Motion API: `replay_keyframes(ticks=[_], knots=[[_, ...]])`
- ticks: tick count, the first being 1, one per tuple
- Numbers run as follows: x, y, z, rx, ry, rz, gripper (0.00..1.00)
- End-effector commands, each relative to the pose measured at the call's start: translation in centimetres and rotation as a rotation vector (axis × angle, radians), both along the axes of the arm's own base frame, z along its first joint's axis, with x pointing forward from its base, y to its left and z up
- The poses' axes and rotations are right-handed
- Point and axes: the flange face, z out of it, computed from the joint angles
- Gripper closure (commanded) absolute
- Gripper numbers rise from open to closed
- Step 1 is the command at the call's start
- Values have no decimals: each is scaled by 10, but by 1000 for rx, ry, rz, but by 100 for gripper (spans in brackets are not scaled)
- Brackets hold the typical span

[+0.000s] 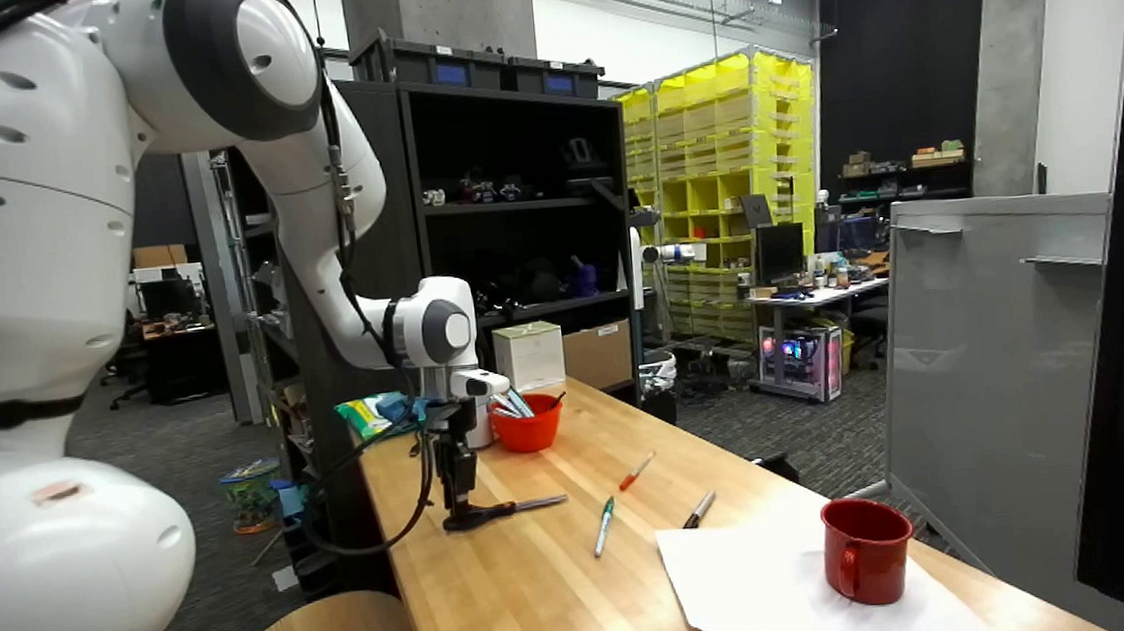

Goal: Open and close the black pair of scissors five times

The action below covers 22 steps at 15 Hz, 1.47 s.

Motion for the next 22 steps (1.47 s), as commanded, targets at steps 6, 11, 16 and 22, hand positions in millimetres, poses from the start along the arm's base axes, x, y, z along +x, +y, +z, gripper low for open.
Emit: replay_keyframes(ticks=[6, 11, 16, 22], knots=[[-2, -4, 2, -5, -14, -1, 53], [2, -10, -2, 7, -14, -4, 54], [4, -14, -10, 7, -5, 1, 54], [7, -16, -13, 12, 2, 10, 54]])
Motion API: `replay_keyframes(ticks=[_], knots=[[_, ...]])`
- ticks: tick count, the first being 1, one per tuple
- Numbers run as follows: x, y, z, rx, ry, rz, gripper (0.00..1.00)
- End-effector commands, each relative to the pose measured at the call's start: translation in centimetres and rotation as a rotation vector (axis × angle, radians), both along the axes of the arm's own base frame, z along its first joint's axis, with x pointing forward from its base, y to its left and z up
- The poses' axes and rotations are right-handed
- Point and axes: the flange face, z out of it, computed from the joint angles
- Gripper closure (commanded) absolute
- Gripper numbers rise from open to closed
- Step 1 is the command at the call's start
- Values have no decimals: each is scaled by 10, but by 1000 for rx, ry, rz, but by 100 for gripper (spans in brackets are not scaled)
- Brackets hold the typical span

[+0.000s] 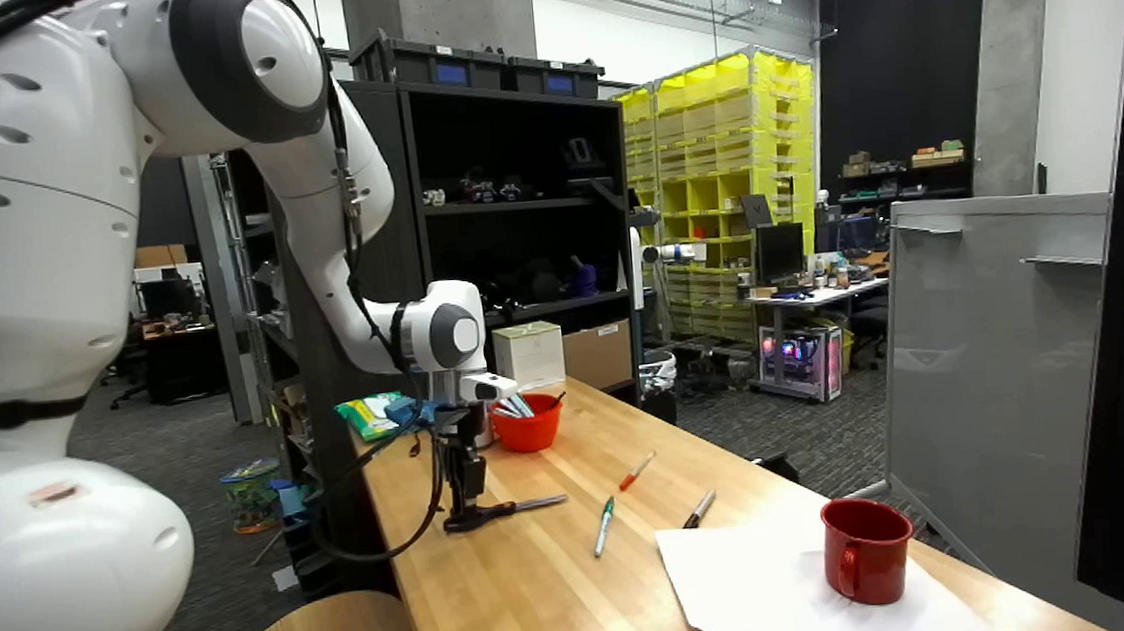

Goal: Open and close the black pair of scissors five times

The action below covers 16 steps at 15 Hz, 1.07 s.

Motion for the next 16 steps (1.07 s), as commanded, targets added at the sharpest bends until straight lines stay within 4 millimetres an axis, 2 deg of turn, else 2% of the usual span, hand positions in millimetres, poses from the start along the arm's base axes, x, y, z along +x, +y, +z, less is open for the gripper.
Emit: replay_keyframes(ticks=[1, 4, 7, 16], knots=[[4, -4, -8, 11, 5, 12, 55], [6, -6, -5, 11, 1, 14, 56], [7, -5, -3, 8, -1, 15, 48], [10, -1, -1, 7, -2, 26, 52]])
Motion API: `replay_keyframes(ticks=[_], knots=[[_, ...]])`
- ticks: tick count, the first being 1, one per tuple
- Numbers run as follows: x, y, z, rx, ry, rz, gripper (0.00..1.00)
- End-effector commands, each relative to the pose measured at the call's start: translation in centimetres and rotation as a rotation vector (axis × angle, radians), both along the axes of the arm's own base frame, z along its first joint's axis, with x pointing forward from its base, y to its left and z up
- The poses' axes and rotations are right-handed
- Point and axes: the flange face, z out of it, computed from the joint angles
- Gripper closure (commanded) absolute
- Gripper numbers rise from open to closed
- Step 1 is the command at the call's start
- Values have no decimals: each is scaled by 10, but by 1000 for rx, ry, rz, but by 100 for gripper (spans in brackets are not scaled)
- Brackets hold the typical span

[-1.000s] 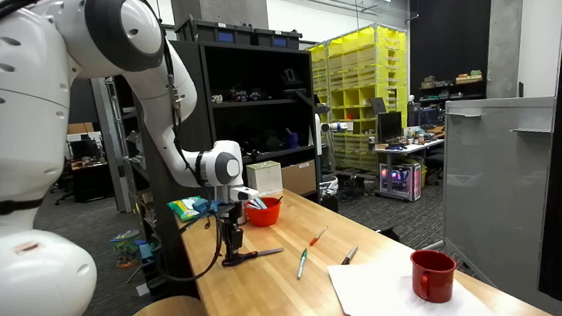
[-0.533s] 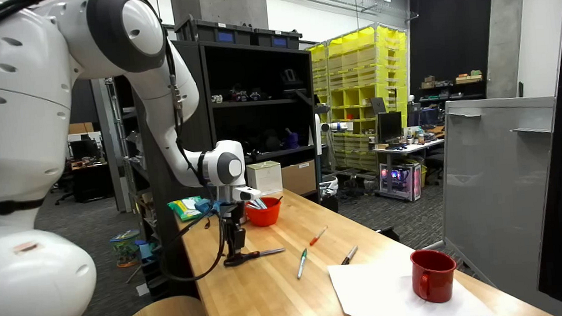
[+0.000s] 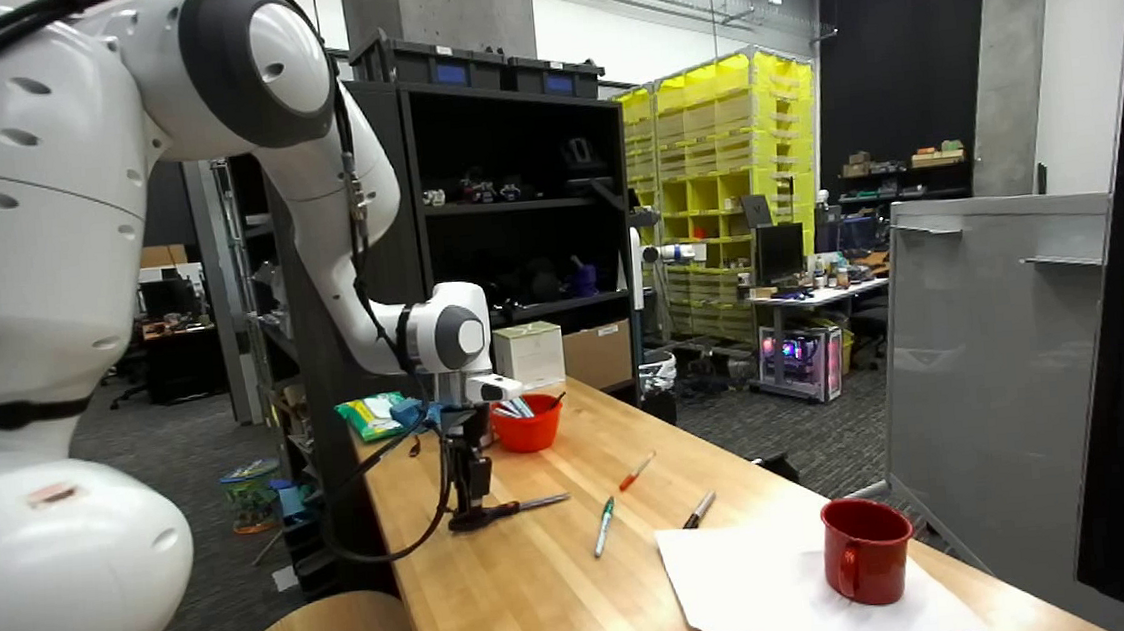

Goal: Open and close the black pair of scissors five times

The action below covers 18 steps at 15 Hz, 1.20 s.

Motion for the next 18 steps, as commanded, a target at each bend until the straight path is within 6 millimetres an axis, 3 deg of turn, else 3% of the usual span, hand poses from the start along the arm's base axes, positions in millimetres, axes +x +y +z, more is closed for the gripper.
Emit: replay_keyframes(ticks=[1, 16, 17, 18], knots=[[5, 4, 2, 4, -4, 19, 52], [16, 1, -12, 19, 11, 47, 55], [16, 1, -11, 19, 10, 49, 57], [15, 1, -10, 19, 7, 50, 72]])
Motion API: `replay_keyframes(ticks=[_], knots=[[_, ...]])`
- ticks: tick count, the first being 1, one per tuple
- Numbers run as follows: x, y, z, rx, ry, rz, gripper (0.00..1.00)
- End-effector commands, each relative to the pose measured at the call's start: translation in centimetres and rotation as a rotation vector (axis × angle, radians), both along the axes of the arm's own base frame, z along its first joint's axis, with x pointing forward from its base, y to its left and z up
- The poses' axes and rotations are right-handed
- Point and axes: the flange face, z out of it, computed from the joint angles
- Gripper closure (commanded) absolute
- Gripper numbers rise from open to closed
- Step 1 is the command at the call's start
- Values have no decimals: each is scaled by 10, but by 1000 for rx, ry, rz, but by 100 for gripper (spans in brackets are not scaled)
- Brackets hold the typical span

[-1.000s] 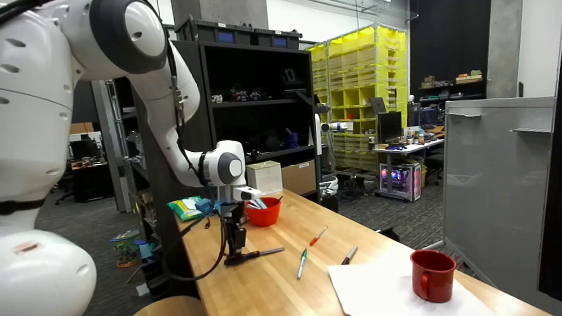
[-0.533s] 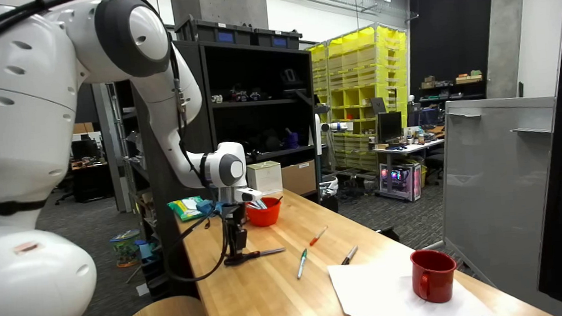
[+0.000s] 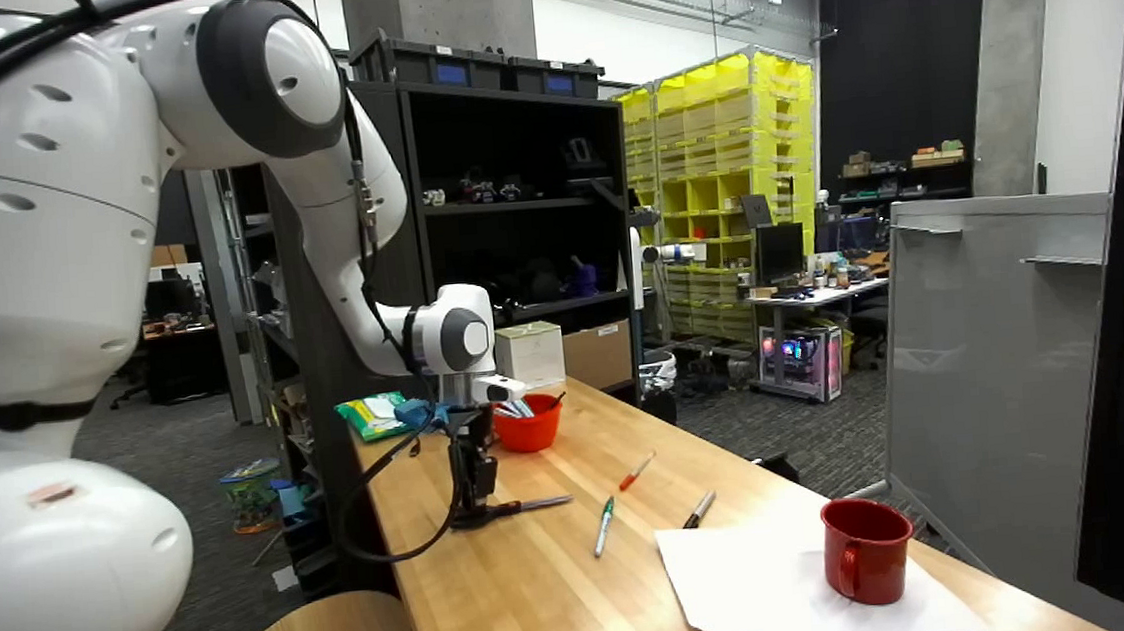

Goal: Open and close the black pair of scissors five times

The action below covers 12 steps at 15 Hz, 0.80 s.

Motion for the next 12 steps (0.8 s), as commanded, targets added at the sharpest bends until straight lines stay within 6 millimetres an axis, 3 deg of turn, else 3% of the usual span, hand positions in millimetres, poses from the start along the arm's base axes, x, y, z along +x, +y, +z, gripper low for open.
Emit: replay_keyframes(ticks=[1, 2, 4, 12], knots=[[4, -1, -5, 8, 2, 6, 81], [4, -1, -5, 8, -1, 7, 83], [4, -1, -3, 10, -7, 9, 97], [4, -2, -3, 19, -4, 29, 93]])
